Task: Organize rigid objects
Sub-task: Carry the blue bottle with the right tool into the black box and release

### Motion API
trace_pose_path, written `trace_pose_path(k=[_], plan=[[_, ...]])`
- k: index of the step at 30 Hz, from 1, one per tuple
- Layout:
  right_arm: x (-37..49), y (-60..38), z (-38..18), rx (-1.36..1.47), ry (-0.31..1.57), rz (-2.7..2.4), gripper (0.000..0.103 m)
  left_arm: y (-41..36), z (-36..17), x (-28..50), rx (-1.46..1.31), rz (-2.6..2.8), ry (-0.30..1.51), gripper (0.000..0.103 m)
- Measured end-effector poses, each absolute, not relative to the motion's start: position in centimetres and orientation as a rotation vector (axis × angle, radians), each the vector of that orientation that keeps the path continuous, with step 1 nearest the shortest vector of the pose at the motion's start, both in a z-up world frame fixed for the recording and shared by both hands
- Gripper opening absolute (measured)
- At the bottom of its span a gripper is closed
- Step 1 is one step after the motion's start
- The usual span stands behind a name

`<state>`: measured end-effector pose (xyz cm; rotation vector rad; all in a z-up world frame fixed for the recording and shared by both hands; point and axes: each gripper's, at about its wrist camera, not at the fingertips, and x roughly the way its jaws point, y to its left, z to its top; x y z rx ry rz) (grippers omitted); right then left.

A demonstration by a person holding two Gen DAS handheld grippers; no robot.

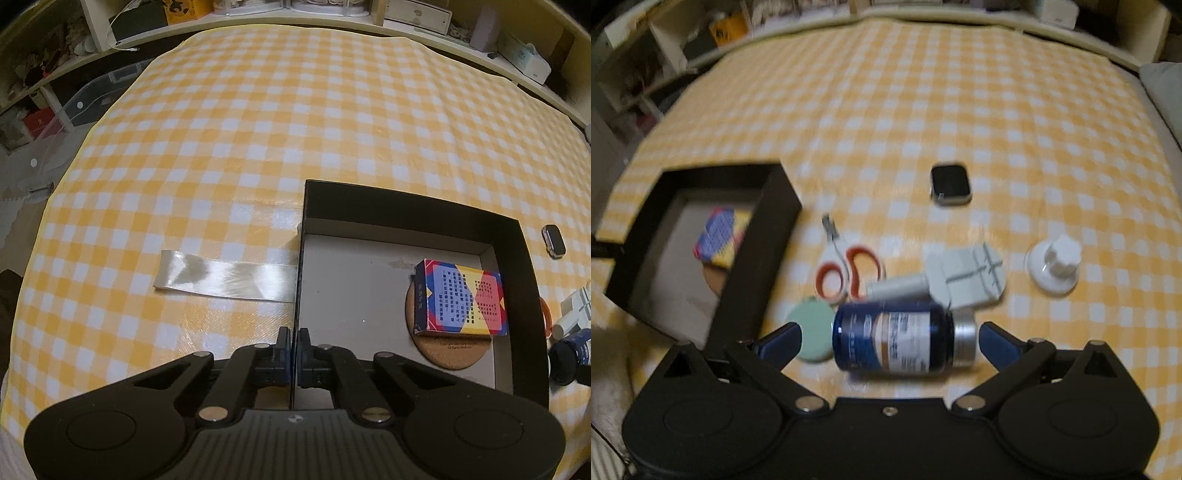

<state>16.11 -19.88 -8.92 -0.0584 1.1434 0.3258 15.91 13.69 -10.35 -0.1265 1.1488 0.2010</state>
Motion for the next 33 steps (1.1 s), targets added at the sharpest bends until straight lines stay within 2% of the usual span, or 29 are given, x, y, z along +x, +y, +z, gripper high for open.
trace_pose_path(k=[14, 16, 22, 28, 33], plan=[[17.8, -19.3, -12.2, -0.129, 1.185, 0.244, 0.103, 14.2, -10.3, 16.0, -0.132, 0.202, 1.146, 0.003], [17.9, -19.2, -12.1, -0.133, 1.181, 0.267, 0.096, 14.4, -10.3, 16.2, -0.136, 0.202, 1.145, 0.003], [17.7, -18.9, -11.3, -0.123, 1.197, 0.265, 0.096, 14.5, -10.2, 16.2, -0.137, 0.204, 1.145, 0.003], [16.1, -19.0, -6.1, 0.119, 1.063, 0.332, 0.096, 14.5, -10.3, 16.1, -0.137, 0.204, 1.145, 0.003], [14.8, -17.0, -4.2, 0.315, 1.053, 0.405, 0.096, 14.5, -10.3, 16.1, -0.138, 0.203, 1.144, 0.003]])
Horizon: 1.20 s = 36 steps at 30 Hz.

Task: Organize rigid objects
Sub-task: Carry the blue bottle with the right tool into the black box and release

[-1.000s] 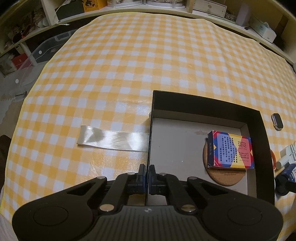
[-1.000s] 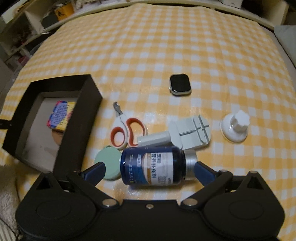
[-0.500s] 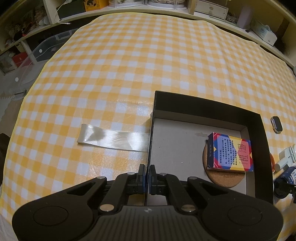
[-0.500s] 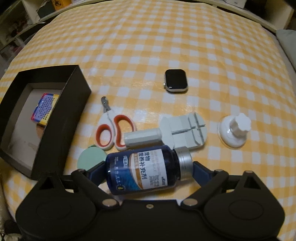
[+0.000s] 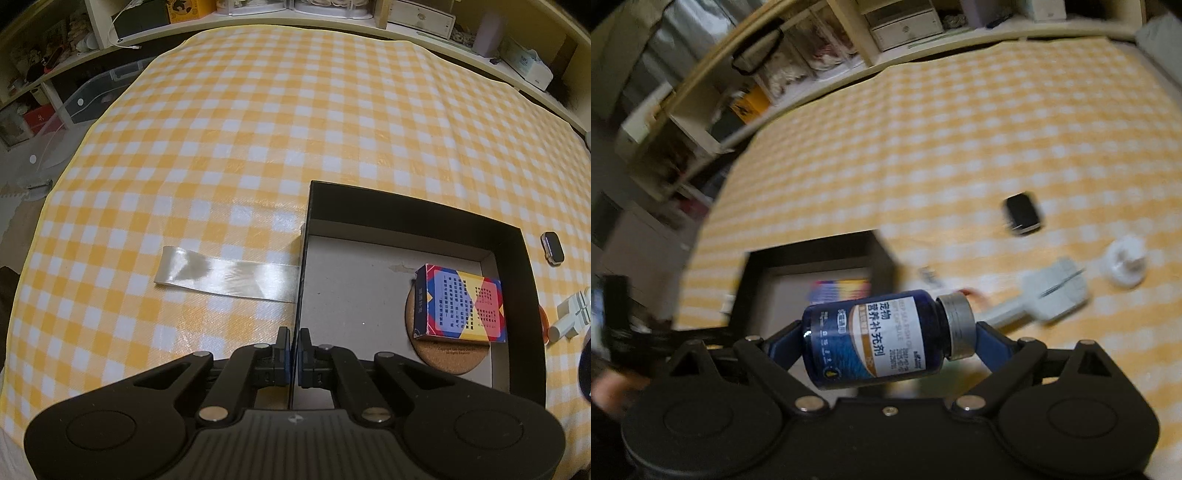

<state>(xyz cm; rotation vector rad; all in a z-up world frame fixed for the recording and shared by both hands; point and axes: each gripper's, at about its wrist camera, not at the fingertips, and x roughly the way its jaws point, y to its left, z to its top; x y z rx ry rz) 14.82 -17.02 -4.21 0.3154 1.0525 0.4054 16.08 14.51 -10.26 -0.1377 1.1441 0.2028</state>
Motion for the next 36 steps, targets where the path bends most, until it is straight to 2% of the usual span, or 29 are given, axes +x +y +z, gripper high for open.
trace_pose_path(k=[10, 18, 36], plan=[[14.1, -10.9, -4.3, 0.441, 1.118, 0.389, 0.096, 14.6, -10.3, 16.1, -0.137, 0.202, 1.144, 0.003], [13.5, -8.3, -6.4, 0.382, 1.167, 0.305, 0.096, 14.6, -10.3, 16.0, -0.137, 0.203, 1.143, 0.003], [13.0, -7.7, -6.7, 0.282, 1.169, 0.245, 0.096, 14.4, -10.0, 16.2, -0.139, 0.203, 1.143, 0.003]])
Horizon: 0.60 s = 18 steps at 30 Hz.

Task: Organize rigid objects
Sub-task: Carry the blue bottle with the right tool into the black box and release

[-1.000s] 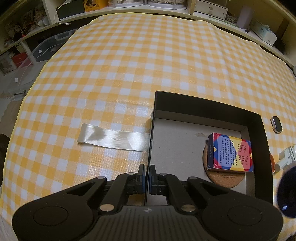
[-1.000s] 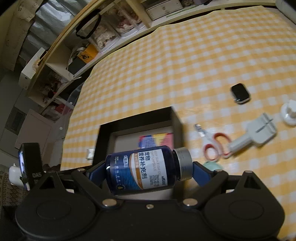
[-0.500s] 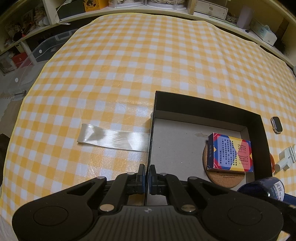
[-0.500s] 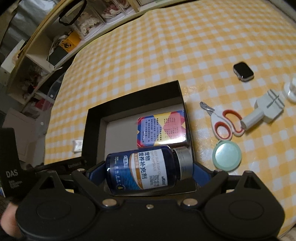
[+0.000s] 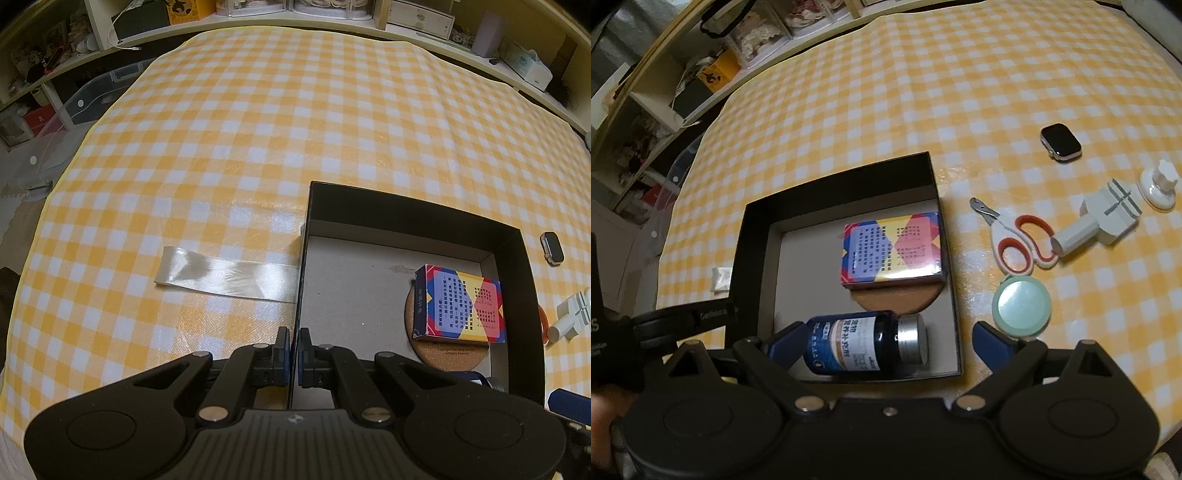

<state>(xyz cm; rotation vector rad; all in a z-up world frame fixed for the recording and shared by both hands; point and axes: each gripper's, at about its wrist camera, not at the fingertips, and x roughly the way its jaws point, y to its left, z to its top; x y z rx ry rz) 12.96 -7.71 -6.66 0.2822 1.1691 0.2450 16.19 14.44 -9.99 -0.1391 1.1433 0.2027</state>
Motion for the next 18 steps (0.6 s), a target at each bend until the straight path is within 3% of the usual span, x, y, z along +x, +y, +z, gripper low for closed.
trace_pose_path(k=[12, 18], plan=[[12.4, -7.8, -5.0, 0.206, 1.114, 0.317, 0.096, 14.5, -10.0, 16.2, -0.139, 0.203, 1.143, 0.003], [11.7, -9.2, -1.2, 0.124, 0.966, 0.406, 0.097, 14.5, -10.0, 16.1, -0.138, 0.202, 1.143, 0.003]])
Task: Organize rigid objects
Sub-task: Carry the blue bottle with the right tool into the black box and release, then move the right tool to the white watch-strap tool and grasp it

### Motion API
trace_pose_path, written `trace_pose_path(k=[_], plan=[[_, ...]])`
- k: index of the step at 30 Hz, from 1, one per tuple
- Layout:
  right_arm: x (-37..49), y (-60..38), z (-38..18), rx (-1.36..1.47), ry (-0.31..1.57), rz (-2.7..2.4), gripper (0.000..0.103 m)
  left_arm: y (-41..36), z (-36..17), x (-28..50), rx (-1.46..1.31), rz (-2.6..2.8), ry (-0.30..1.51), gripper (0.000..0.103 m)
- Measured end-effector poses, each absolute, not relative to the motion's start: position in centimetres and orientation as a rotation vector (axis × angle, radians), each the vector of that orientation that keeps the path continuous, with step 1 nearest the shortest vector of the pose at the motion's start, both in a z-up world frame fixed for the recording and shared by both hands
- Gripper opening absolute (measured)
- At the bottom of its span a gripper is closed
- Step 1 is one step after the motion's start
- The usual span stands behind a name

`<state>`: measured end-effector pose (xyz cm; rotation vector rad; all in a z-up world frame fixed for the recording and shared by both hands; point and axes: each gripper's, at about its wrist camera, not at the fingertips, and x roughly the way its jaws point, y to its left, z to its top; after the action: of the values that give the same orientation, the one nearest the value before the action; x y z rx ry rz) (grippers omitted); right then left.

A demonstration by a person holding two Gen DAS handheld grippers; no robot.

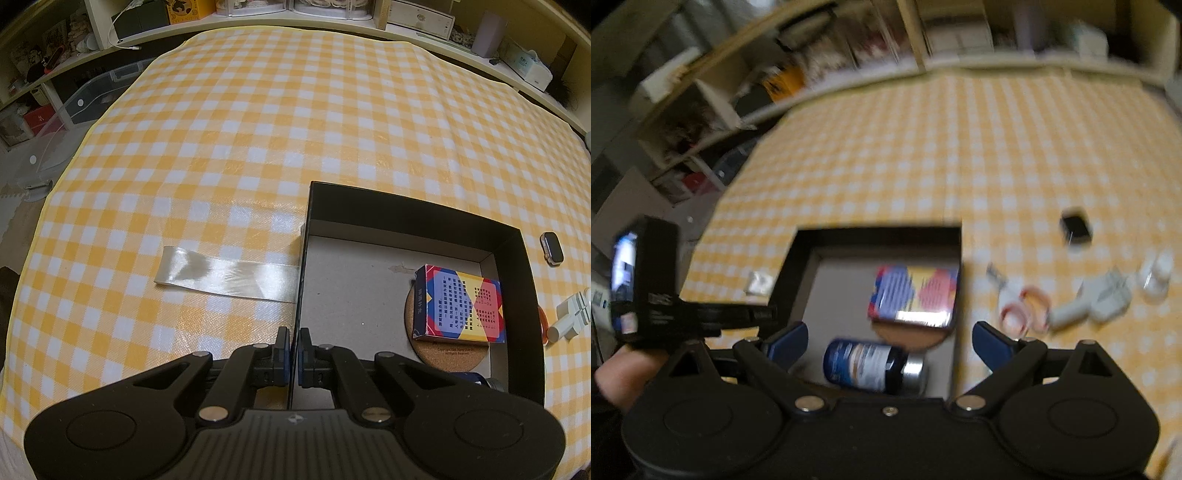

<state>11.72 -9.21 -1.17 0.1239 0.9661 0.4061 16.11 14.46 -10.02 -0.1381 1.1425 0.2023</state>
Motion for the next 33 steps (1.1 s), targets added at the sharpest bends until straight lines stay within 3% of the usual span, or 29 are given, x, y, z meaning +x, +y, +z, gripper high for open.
trace_pose_path(k=[6, 13, 23, 33], plan=[[11.8, -12.7, 1.9, 0.060, 0.822, 0.419, 0.097, 14.4, -10.1, 16.0, -0.140, 0.203, 1.142, 0.003], [14.3, -17.9, 1.8, 0.069, 0.768, 0.367, 0.097, 14.5, -10.0, 16.1, -0.139, 0.202, 1.143, 0.003], [17.6, -24.0, -2.7, -0.052, 0.769, 0.361, 0.094, 14.4, -10.1, 16.0, -0.138, 0.202, 1.143, 0.003], [18.5, -23.3, -8.5, -0.304, 0.895, 0.454, 0.086, 14.4, -10.0, 16.0, -0.141, 0.201, 1.142, 0.003]])
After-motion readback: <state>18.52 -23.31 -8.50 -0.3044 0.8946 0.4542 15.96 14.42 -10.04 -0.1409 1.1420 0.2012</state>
